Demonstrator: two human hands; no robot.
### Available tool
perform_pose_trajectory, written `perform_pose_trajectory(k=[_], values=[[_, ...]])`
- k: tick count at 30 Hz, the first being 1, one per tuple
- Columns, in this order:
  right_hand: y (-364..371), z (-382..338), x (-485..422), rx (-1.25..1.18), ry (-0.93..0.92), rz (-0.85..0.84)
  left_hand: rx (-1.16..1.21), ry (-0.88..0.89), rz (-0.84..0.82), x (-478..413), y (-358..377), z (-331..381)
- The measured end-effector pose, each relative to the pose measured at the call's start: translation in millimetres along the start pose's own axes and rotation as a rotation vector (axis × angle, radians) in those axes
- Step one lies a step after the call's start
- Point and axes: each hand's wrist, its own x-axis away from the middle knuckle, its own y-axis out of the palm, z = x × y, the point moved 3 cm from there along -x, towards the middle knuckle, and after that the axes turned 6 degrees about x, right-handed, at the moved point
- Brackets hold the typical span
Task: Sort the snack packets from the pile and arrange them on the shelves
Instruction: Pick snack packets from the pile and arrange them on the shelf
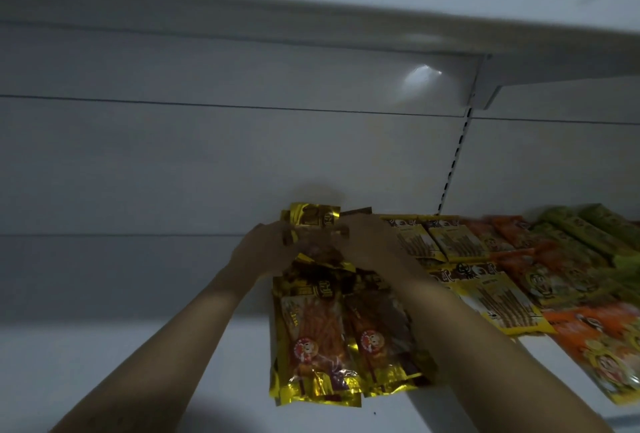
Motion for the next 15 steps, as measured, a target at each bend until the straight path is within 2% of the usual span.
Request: perform_pose_trajectory(k=[5, 10, 12, 15], values=[[12.7, -4.3, 3.8, -0.022, -0.055, -0.138, 0.213, -0.013, -0.070, 7.4, 5.7, -3.1], [10.8, -11.3, 11.2, -0.056, -0.044, -0.131, 0.099, 0.103, -0.140, 4.3, 8.2, -9.0], [3.0, -5.3, 18.7, -0.053, -0.035, -0.086, 0.068, 0.108, -0.099, 9.7, 5.6, -13.6], [-23.0, 7.4, 45.7, -0.084, -0.039, -0.010, 0.058, 0.142, 0.046, 29.6, -0.3, -17.8]])
